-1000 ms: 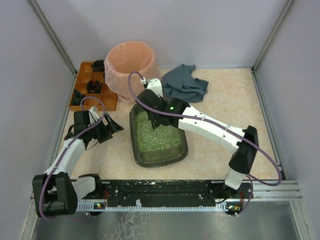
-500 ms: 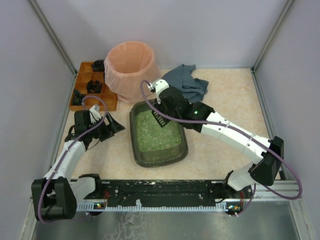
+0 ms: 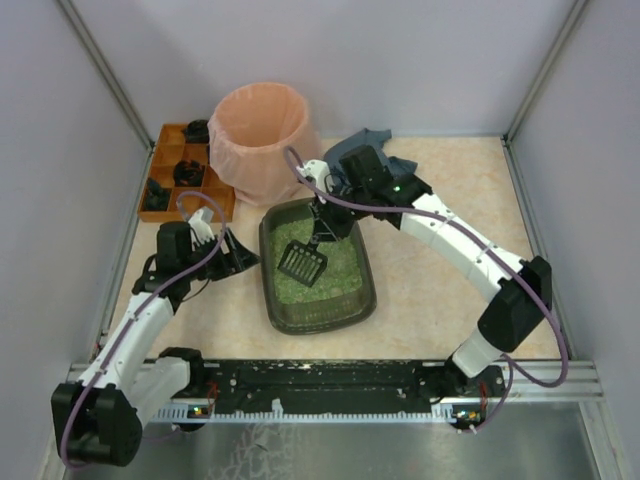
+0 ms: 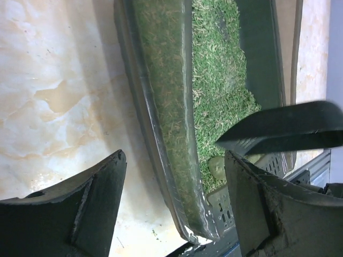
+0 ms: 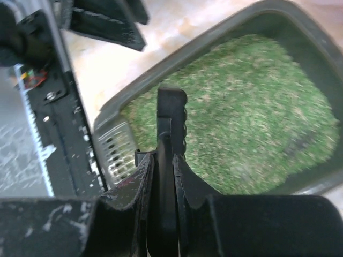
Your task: Clean the litter box
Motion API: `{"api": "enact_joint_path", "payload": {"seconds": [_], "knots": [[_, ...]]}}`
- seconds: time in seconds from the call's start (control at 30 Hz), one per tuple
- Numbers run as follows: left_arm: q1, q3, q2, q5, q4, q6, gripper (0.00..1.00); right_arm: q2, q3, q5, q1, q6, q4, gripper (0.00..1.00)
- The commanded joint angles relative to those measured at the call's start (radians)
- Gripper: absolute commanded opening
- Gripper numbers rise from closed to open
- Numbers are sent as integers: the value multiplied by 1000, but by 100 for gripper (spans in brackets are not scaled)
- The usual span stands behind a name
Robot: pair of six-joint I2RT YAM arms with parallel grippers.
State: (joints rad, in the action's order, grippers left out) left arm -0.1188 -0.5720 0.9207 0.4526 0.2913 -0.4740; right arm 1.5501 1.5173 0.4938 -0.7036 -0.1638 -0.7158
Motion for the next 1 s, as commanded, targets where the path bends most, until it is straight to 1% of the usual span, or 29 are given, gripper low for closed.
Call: {"api": "enact_joint_path", "payload": {"seconds": [0.0, 0.1, 0.2, 0.37, 0.5, 0.67, 0.97], "knots": [[-33, 14, -11, -4, 12, -8, 78, 80, 131, 256, 4, -171, -140, 0], [-50, 19, -18, -13, 18, -13, 78, 166, 188, 258, 4, -252, -244, 0], [-61, 22, -27, -22, 21, -19, 78, 213, 236, 274, 7, -294, -319, 0], [-65, 28, -32, -25, 20, -25, 78, 285, 309, 344, 17, -350, -404, 0], [-68, 31, -28, -19, 18, -25, 78, 406, 443, 422, 38, -429, -555, 0], [-71, 34, -30, -20, 14, -24, 78, 509, 530, 467, 53, -465, -637, 0], [-73, 38, -11, -6, 2, -20, 78, 590, 538, 507, 53, -520, -704, 0]]}}
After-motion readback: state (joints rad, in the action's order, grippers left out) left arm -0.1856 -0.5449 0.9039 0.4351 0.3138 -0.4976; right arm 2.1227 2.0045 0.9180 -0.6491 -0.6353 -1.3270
